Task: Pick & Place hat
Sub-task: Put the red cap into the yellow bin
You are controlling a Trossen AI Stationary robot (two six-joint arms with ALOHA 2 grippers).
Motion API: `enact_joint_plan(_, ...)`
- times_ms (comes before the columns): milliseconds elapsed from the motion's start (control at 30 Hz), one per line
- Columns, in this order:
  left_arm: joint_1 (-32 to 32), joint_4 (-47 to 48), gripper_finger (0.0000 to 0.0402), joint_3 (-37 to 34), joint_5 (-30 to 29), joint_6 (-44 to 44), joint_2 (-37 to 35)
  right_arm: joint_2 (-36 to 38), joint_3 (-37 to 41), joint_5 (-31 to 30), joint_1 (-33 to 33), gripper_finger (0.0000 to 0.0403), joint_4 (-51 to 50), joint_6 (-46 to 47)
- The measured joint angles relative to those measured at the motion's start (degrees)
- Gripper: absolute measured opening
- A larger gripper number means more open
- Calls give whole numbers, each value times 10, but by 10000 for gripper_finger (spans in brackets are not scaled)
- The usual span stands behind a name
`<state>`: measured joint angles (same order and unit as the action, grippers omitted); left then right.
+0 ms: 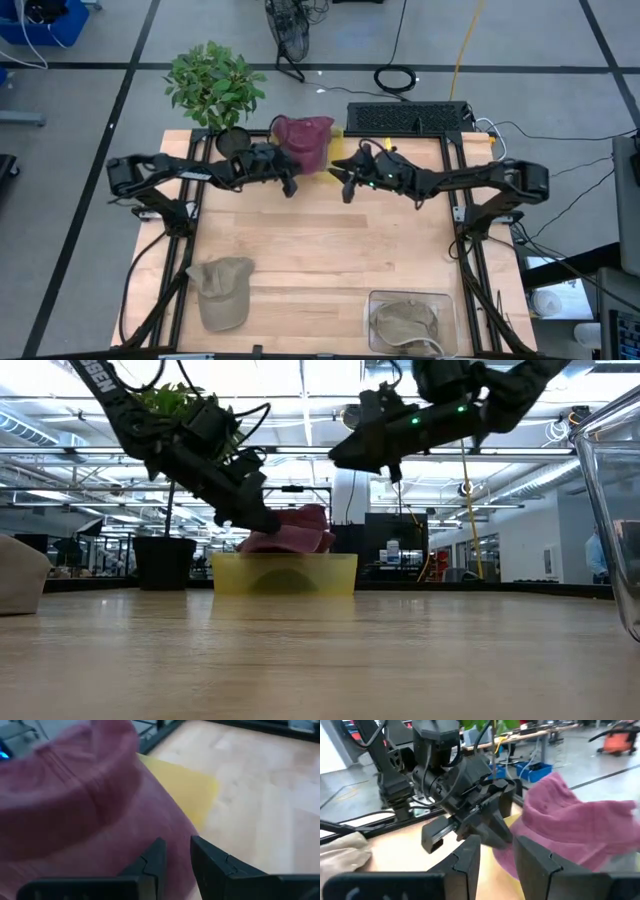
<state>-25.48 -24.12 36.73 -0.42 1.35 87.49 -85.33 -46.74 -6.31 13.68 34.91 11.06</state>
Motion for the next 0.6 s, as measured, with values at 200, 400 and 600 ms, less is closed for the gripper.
enact_joint_plan(200, -5, -2, 93, 44, -20, -2, 45, 41, 49, -44, -7, 102, 6, 0)
enact_joint_plan(400, -15, 17, 93, 72, -21, 2, 81, 61, 73, -44, -7, 102, 9, 15)
enact_joint_plan(600, -20, 54, 93, 82, -18, 0, 91, 62, 78, -43, -7, 102, 21, 17)
